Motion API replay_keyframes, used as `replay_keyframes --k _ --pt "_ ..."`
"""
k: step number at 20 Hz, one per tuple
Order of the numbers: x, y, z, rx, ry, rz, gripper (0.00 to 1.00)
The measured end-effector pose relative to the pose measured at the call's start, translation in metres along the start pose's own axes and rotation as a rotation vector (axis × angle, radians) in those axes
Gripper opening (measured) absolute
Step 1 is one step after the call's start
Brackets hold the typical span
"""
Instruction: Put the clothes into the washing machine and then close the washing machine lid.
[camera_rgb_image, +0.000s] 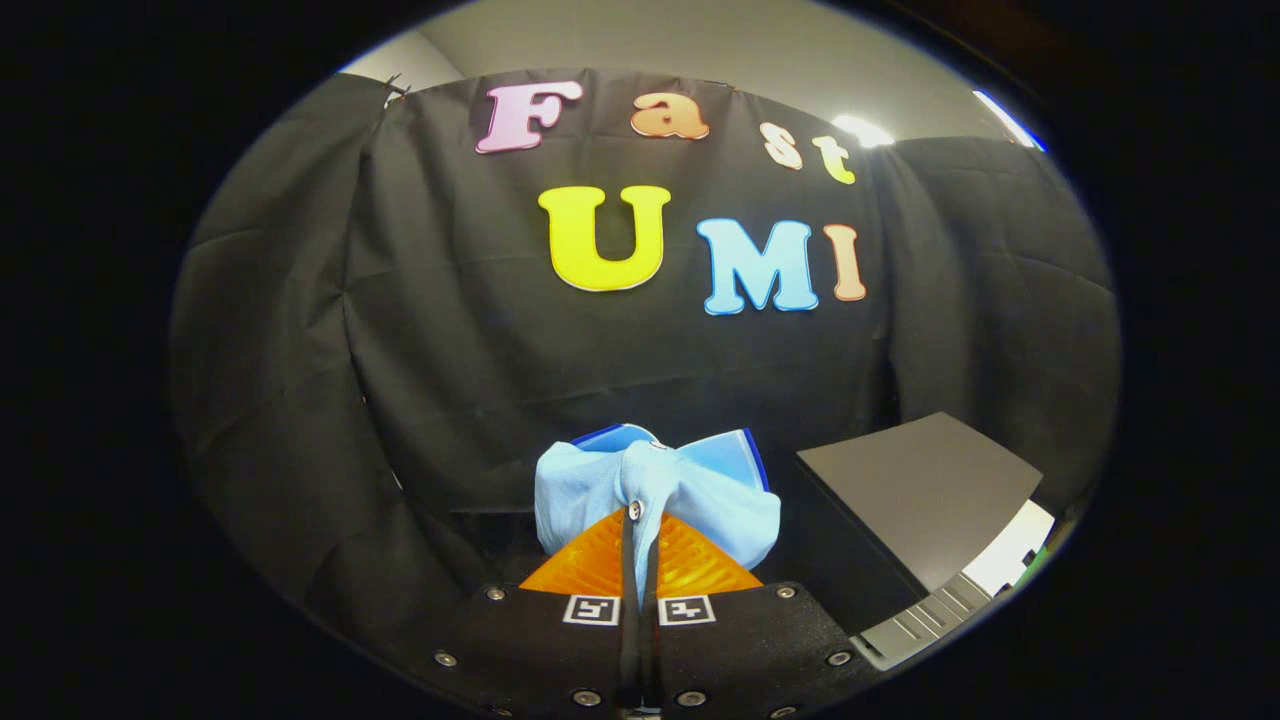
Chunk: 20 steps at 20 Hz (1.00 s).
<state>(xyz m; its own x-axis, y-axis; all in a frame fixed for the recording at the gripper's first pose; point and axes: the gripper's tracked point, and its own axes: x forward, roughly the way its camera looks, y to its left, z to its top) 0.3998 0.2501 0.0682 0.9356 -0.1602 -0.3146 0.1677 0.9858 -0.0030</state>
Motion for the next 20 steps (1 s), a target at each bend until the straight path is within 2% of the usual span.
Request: replay_keyframes --k 9,14,20 --pt "0.053 -0.008 -0.110 0.014 0.158 -0.002 0.00" --pt "0.076 -0.006 -0.178 -0.031 0.268 0.017 0.00" --pt "0.088 -0.006 -0.224 -0.039 0.374 0.035 0.00"
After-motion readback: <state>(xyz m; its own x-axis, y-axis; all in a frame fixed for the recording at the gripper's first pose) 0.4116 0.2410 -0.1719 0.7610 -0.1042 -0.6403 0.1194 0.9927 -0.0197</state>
